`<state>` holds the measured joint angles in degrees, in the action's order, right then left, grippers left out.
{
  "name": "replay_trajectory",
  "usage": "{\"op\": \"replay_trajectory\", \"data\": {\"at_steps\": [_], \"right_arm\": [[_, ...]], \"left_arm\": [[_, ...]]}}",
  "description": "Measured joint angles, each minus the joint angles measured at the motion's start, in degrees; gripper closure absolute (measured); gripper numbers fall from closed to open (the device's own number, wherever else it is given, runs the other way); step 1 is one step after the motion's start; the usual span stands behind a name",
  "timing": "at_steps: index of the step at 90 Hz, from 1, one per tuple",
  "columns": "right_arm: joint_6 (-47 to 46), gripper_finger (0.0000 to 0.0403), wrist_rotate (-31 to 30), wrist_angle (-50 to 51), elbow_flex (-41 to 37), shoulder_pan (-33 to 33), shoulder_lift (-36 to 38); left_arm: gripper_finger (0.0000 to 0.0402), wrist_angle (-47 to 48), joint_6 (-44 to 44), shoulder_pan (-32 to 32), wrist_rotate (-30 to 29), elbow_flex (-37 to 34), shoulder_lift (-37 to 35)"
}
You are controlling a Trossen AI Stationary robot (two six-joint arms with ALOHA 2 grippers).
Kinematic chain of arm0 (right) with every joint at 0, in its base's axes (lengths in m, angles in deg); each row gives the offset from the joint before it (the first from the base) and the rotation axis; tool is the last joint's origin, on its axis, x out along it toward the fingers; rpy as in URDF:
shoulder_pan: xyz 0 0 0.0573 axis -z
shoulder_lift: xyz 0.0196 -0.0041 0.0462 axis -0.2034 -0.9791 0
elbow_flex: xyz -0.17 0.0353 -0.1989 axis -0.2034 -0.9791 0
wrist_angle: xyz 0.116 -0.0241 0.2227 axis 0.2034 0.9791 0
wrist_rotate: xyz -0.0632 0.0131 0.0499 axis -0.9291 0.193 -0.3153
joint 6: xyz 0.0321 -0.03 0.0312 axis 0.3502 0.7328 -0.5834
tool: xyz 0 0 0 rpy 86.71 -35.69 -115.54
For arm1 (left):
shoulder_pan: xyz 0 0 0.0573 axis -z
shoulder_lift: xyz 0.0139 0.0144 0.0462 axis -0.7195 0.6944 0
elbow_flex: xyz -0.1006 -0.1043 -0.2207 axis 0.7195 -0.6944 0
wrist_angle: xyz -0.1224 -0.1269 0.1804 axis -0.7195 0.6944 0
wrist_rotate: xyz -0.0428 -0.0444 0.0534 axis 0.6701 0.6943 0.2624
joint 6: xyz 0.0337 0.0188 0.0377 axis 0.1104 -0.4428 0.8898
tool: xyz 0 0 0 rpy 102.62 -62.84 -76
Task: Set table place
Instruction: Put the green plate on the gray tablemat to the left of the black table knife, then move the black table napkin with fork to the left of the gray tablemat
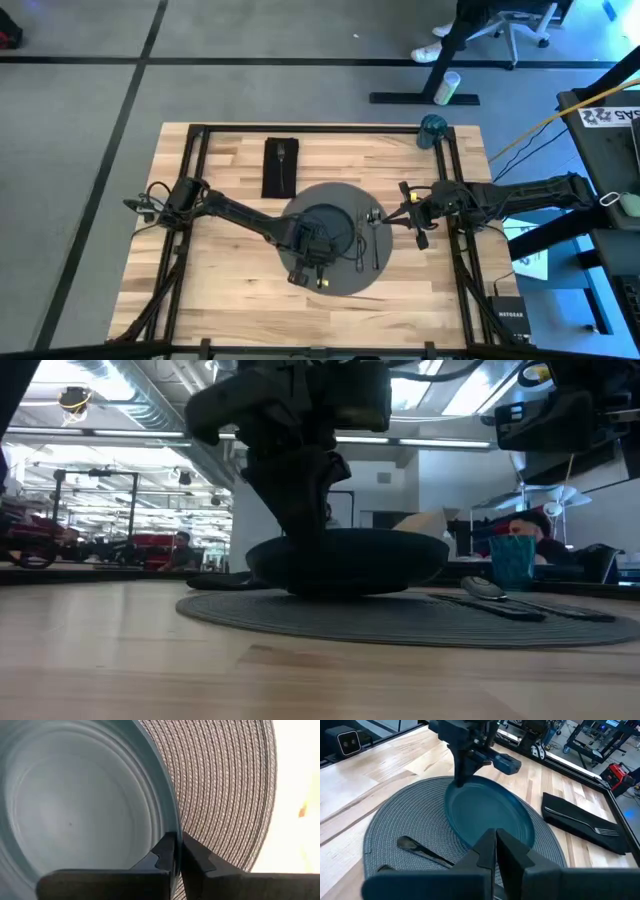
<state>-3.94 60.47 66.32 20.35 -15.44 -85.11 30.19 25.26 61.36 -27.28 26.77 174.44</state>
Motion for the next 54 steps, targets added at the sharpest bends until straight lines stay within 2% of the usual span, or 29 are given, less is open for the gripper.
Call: {"op": "replay_trajectory", "data": {"at_steps": [37,46,54], "right_arm": [[-0.04,0.0403,-0.02,-0.02,0.00,0.00,0.02],[-0.04,0.0403,-0.02,-0.02,0.00,0.00,0.00],[-0.31,0.0403,-0.04,-0.02,0.00,0.00,0.01]], "left_arm": [[0.0298,-1.27,-0.50,0.30,0.10,0.00,0.00],[0.0294,0.29,2.18,0.14,-0.72,0.56,-0.07],[0.0312,4.14,1.91,0.17,-4.30,1.99,-0.19]]}}
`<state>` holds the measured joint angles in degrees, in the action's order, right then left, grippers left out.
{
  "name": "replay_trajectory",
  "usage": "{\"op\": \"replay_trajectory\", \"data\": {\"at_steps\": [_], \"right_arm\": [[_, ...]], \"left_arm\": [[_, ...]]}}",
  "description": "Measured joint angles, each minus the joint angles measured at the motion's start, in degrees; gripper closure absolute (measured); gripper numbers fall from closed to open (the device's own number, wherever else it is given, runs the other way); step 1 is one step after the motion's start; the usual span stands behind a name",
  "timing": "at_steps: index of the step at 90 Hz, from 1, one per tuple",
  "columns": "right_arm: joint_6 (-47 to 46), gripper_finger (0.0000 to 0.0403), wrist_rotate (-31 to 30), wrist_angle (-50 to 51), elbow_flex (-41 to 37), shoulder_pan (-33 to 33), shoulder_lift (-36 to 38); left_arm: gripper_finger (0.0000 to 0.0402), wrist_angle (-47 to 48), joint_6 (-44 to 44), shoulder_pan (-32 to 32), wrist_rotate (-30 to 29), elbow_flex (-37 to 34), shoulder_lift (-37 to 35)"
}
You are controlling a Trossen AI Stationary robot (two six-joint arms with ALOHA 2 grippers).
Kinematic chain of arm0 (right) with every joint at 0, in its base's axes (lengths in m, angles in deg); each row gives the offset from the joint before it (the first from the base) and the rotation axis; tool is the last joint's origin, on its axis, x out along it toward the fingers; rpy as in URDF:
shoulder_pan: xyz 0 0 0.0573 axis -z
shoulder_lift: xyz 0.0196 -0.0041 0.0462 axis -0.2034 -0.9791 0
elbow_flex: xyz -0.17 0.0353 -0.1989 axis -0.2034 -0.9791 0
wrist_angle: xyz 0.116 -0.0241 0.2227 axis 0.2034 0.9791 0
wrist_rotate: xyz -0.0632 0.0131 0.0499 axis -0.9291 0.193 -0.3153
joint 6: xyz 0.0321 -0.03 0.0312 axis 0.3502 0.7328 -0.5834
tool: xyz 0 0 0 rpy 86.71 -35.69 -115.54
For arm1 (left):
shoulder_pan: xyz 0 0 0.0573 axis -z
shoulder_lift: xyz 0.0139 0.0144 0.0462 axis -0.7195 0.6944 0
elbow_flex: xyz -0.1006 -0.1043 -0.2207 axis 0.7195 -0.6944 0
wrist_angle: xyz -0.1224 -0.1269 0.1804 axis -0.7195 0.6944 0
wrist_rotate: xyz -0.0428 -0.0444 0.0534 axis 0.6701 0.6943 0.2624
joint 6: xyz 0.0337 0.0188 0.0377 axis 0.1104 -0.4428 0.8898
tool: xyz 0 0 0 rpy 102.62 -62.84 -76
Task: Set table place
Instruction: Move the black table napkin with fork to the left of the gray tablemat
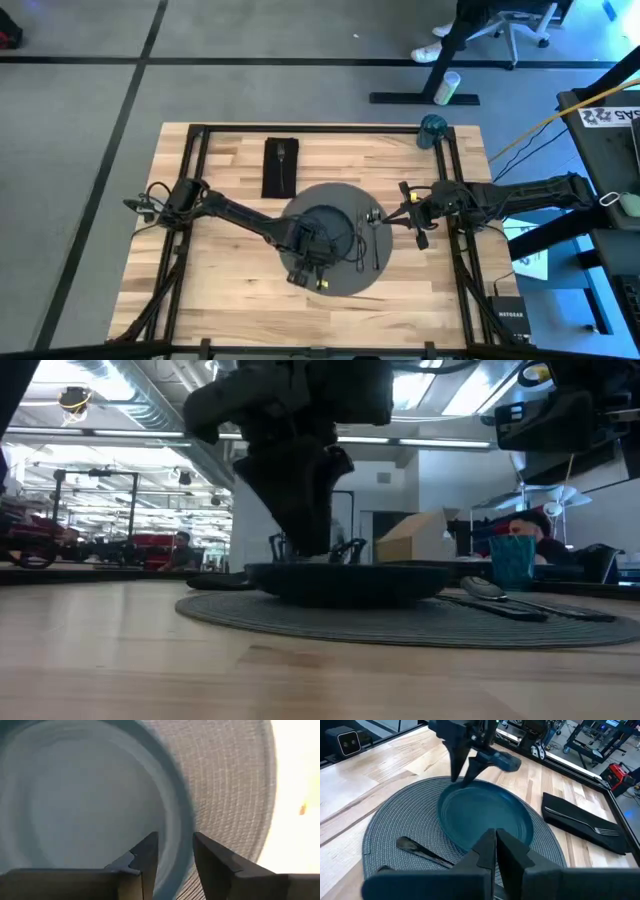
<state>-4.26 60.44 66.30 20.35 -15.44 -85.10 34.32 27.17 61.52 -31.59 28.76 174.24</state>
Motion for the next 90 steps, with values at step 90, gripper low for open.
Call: {"op": "replay_trajectory", "data": {"at_steps": [90], "right_arm": [[4.20,0.0403,-0.60,-3.17,0.02,-0.02,0.06]], "left_arm": [[0.0402,-17.29,-1.84,-4.69,-9.25,-4.03,-14.60]]}}
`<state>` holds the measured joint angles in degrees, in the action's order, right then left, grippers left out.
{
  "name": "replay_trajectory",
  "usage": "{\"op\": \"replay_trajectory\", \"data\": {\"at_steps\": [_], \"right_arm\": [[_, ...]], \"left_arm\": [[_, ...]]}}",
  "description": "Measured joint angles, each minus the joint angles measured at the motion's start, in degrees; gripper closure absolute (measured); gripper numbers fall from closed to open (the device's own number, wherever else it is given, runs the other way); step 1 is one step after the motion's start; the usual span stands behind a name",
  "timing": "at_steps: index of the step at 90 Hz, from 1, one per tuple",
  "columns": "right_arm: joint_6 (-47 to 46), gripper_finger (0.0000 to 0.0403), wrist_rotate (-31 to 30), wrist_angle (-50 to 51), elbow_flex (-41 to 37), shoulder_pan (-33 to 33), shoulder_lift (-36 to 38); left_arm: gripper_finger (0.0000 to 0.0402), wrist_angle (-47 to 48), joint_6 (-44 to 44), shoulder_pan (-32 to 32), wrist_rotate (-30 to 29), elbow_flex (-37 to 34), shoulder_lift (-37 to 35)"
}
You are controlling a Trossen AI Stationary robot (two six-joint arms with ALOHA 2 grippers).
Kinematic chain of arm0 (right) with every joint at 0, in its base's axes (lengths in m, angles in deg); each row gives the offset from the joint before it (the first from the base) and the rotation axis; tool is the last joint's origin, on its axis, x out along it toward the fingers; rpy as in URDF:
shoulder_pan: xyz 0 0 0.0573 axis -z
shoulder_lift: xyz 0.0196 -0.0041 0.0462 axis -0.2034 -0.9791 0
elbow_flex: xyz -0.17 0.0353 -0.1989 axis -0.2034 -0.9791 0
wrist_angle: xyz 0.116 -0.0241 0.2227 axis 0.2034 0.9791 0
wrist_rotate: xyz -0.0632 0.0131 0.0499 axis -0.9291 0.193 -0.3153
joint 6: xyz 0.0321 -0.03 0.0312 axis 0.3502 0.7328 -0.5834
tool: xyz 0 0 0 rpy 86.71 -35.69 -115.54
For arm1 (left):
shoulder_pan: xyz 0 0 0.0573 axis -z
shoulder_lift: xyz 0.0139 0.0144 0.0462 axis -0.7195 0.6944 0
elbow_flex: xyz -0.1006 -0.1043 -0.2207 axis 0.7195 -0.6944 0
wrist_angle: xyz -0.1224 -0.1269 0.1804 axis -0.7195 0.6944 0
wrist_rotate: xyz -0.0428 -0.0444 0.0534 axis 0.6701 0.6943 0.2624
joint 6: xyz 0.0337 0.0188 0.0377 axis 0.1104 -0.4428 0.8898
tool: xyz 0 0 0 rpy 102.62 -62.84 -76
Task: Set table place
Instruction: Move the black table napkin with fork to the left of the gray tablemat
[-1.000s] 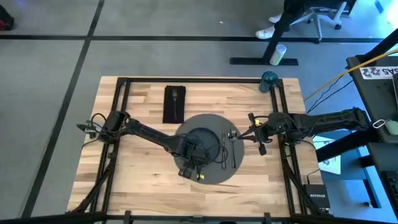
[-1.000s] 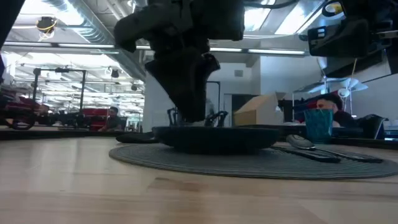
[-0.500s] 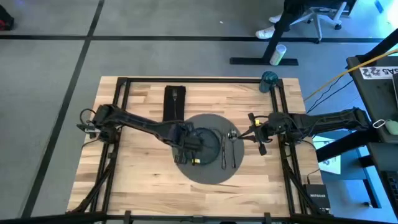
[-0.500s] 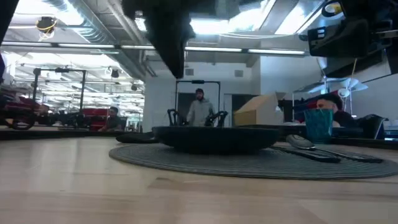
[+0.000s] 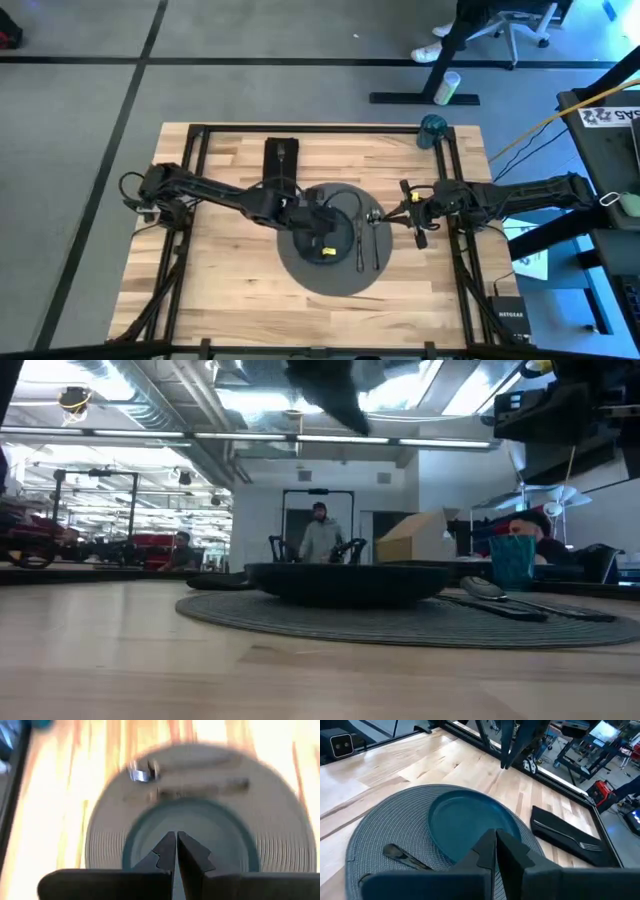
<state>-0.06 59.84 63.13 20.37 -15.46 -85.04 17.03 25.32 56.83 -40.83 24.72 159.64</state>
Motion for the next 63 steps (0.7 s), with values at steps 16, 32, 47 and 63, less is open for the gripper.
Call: {"op": "replay_trajectory", "data": {"at_steps": [16,32,47,63], "right_arm": [[1.27,0.0403,-0.22,-1.75,0.00,0.00,0.00],[1.78,0.0403,-0.39,-3.28,0.00,0.00,0.00],[2.36,0.0403,-4.48,-3.49,0.00,0.00,0.00],[3.45,0.0403,-5.27,-4.66,0.00,0.00,0.00]], "left_arm": [[0.0402,-13.51,0.21,0.05,3.48,-5.99,-3.84],[0.0401,-21.10,-1.07,-0.08,3.43,-13.34,-7.98],[0.0401,-22.52,-4.12,-0.12,-1.93,-21.62,-13.20],[0.0401,-22.33,-9.91,-2.47,-4.85,-31.18,-20.34]]}}
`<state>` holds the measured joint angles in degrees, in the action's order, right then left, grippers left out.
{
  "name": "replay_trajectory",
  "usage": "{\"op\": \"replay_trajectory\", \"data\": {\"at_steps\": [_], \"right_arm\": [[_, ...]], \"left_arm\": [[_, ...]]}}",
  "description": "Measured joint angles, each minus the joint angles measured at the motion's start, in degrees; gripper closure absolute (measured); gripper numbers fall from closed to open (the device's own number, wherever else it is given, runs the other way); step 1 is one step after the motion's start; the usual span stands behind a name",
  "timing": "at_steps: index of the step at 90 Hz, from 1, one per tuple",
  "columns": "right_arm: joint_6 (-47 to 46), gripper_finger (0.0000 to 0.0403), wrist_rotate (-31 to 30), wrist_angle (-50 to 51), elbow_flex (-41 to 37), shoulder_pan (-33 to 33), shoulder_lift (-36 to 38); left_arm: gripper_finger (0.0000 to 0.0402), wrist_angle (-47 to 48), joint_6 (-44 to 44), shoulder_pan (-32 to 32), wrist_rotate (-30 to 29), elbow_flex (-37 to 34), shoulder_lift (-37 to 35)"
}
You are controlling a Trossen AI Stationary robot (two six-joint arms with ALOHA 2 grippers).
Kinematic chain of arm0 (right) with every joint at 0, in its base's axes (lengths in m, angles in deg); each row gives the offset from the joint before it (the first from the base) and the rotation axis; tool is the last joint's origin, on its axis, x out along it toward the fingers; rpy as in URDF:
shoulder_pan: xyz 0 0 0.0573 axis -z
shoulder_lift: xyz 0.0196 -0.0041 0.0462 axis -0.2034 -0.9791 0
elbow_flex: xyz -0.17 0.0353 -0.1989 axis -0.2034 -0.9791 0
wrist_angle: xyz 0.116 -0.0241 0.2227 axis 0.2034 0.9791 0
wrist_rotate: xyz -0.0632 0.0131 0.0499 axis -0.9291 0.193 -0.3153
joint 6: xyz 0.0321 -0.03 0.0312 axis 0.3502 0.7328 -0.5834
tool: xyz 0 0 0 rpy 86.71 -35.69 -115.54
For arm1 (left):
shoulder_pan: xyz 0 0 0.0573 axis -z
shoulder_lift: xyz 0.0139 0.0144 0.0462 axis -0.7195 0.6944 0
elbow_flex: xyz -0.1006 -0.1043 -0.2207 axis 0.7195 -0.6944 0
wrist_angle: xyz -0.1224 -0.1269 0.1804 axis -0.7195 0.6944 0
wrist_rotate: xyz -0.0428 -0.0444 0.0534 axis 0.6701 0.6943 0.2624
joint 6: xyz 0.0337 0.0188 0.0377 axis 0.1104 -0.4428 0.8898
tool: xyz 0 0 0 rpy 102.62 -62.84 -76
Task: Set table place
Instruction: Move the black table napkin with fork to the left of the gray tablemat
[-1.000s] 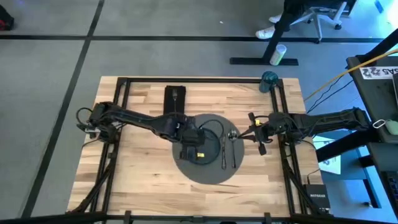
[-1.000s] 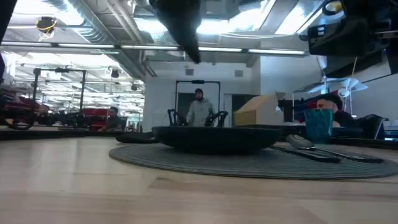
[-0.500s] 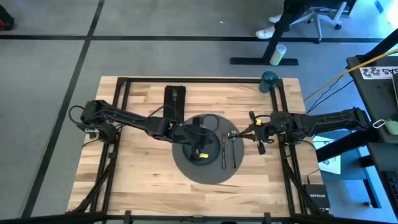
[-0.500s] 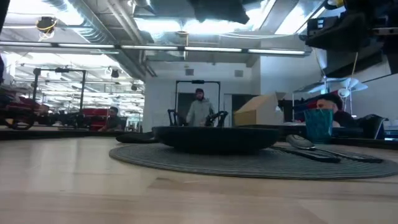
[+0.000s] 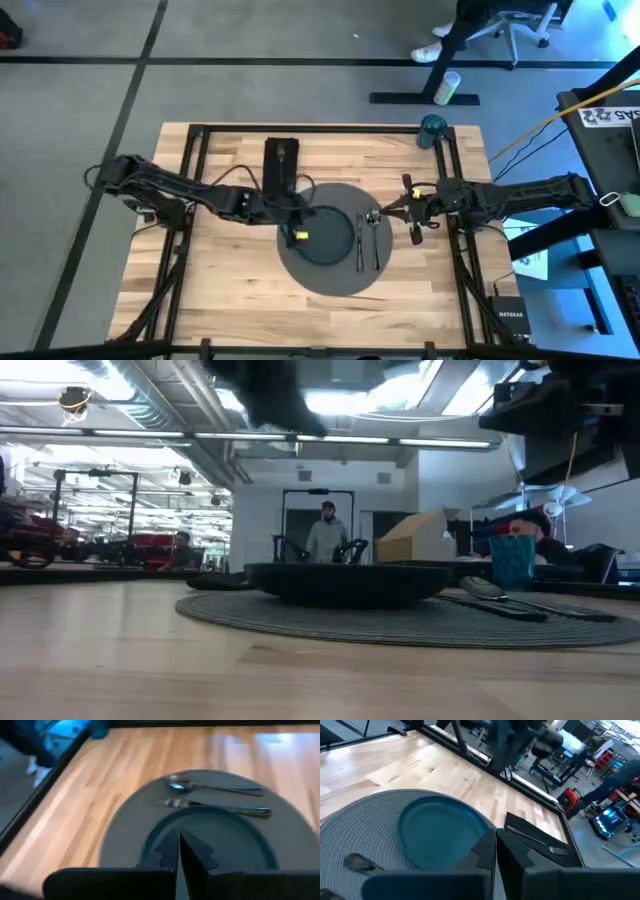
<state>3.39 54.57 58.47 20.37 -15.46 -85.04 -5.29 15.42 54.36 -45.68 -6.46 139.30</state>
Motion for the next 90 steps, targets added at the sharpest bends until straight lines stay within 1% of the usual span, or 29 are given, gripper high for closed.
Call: {"op": "replay_trajectory", "data": {"at_steps": [15,26,35,41,59,73,90], "right_arm": [[2.46,0.0403,-0.05,0.07,0.00,0.00,-0.02],[2.92,0.0403,-0.14,0.05,0.00,0.00,-0.02],[2.92,0.0403,-0.18,0.06,0.00,0.01,-0.02],[2.94,0.0403,-0.19,0.17,0.00,0.00,-0.04],[3.78,0.0403,-1.07,0.13,0.00,0.00,-0.04],[3.99,0.0403,-2.01,0.11,0.00,0.00,-0.04],[5.02,0.0403,-2.99,0.05,0.00,0.00,-0.04]], "left_arm": [[0.0401,0.18,-3.45,-4.89,-0.11,-7.94,-6.58],[0.0401,2.99,-4.69,-10.60,-0.53,-11.69,-9.62],[0.0401,6.95,-4.27,-15.97,-0.57,-14.18,-9.83],[0.0401,7.67,-3.40,-19.36,-0.33,-15.63,-9.74],[0.0401,7.35,0.82,-27.30,4.64,-18.69,-9.72],[0.0401,6.60,0.67,-30.29,9.88,-20.24,-9.69],[0.0401,3.04,0.69,-29.55,12.13,-20.48,-6.74]]}}
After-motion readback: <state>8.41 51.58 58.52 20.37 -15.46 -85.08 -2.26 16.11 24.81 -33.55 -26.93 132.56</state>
